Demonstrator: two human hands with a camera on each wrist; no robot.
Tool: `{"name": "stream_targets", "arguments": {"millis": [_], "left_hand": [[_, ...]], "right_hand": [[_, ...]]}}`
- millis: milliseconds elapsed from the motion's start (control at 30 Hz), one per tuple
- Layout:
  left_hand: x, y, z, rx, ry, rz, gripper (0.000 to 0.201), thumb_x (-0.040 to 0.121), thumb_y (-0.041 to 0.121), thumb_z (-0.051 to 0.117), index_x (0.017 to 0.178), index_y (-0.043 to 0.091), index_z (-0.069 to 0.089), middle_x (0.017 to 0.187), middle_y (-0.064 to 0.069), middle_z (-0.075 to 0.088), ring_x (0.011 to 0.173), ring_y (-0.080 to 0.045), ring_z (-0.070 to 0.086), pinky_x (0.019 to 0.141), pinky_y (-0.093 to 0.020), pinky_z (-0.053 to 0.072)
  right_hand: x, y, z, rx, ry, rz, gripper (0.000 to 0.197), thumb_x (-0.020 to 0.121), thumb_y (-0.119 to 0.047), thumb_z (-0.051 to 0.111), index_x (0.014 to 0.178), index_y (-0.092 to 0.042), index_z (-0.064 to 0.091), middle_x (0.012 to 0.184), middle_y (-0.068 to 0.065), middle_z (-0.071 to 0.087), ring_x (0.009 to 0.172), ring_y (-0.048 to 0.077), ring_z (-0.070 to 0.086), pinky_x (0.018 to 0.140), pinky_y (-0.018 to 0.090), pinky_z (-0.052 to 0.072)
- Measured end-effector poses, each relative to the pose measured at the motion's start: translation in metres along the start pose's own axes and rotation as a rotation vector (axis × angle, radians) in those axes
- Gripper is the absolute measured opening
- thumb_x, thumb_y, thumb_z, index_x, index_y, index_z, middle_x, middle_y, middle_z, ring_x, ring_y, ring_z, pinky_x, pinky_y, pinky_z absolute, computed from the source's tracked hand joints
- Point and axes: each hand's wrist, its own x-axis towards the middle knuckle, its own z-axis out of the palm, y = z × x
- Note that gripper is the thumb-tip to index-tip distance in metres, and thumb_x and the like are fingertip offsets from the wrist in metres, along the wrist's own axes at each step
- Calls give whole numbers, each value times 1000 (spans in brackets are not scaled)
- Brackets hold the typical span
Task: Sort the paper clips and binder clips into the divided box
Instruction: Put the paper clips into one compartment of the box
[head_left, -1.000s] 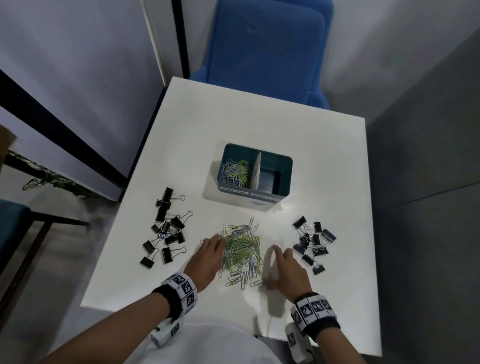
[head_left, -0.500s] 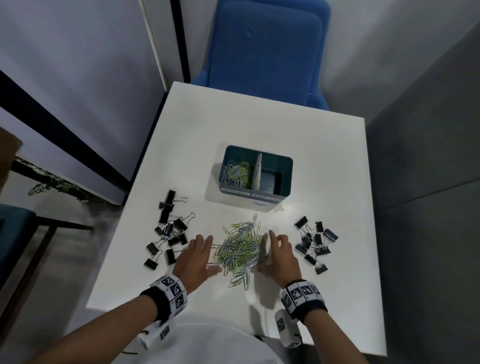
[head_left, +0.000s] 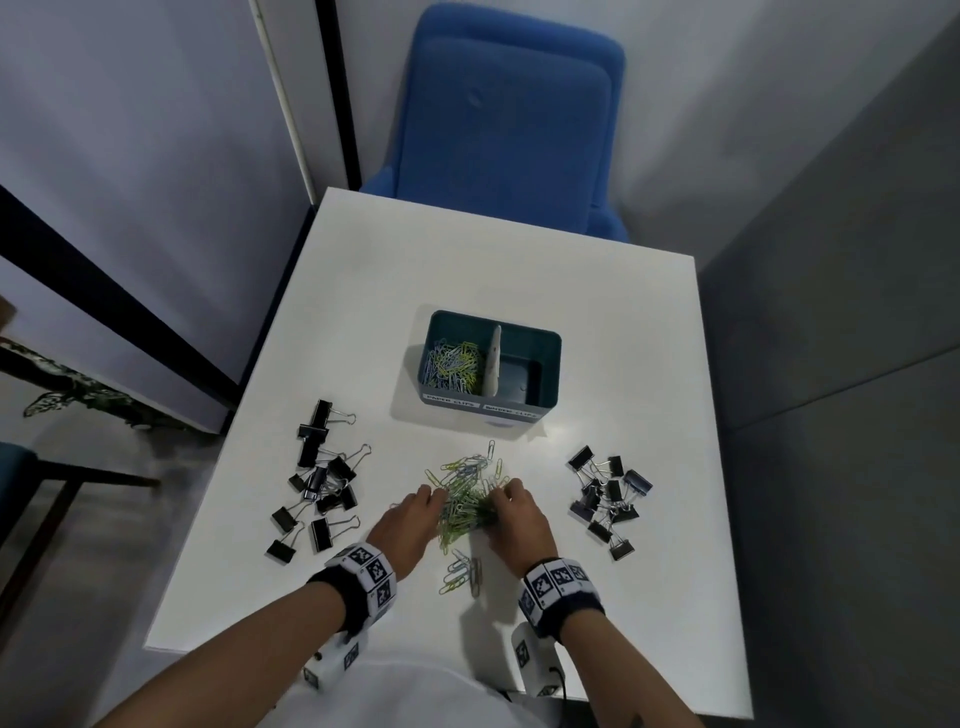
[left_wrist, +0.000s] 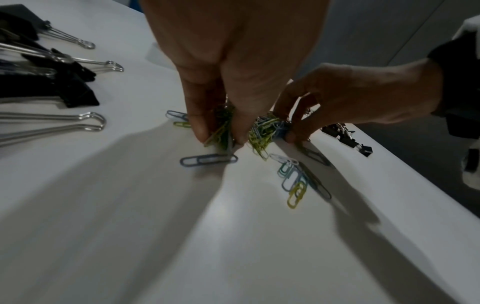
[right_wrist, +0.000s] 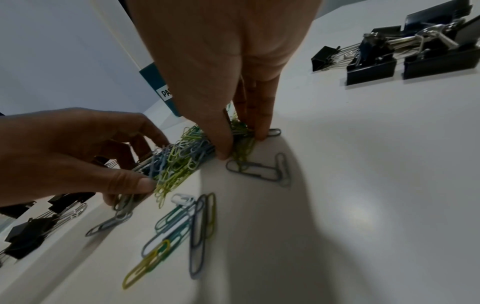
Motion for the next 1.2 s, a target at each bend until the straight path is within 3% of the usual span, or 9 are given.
{"name": "stream_targets", "arguments": {"millis": [100,233,533,633,767,933,1067,1133,1200], "left_hand": [[0,-4,-12,-107,5,-10,33,84,7,66,113,12,51,99,-8,54,78,-30,61,61,-36,47],[3,-8,-22,-166,17,-61,9,88,9,54,94,14,59,93,-6,59,78,-27,59,67,-37,48],[10,14,-102,-412,236,60,17,89,1,59,77,11,63,75,2,63,68,-11,59,62,-22,49],[30,23,-142,-485,368,64,14,91,1,57,82,9,65,78,1,64,73,-11,62,67,-22,54],[72,21,-178,-499,461,41,7,88,6,64,89,11,70,85,-1,69,79,-14,65,74,-30,56],[89,8,-186,-432,353,-18,46,83,7,71,127,11,58,122,-12,63,110,-27,60,93,-39,50],[70,-1,-156,-379,462,-32,15,90,9,62,103,14,67,98,-3,70,83,-17,66,76,-36,57],[59,-3,-132,-322,403,8,10,94,14,57,92,17,66,84,2,68,68,-11,63,64,-33,58],[51,-5,-108,-259,270,30,11,95,17,55,97,18,66,91,1,68,72,-10,64,68,-29,58]], "right_hand": [[-2,5,-3,4,-3,-6,24,77,-4,61,101,-8,60,104,10,54,89,30,55,61,29,37],[-5,9,-13,69,3,16,11,85,-10,58,91,-11,67,91,6,63,81,27,62,67,33,50],[-16,7,-38,128,84,21,23,80,0,55,64,-13,66,60,2,62,54,9,45,48,9,23],[-19,2,-54,161,112,-49,23,80,2,56,62,-10,64,57,3,60,51,6,45,49,9,27],[-10,-8,-81,172,137,-118,18,79,0,62,68,-11,67,68,-1,69,64,10,62,64,27,52],[16,-34,-140,204,260,-203,11,84,-6,69,83,-14,76,84,-3,74,73,8,65,75,18,52],[57,-56,-176,184,342,-241,16,85,-2,66,79,-13,76,78,0,73,67,8,63,71,21,54],[79,-65,-186,185,355,-212,16,85,-2,65,79,-13,75,78,2,73,70,13,65,72,29,58],[96,-73,-191,198,333,-173,11,84,-5,67,84,-13,74,80,4,72,74,18,65,74,35,57]]}}
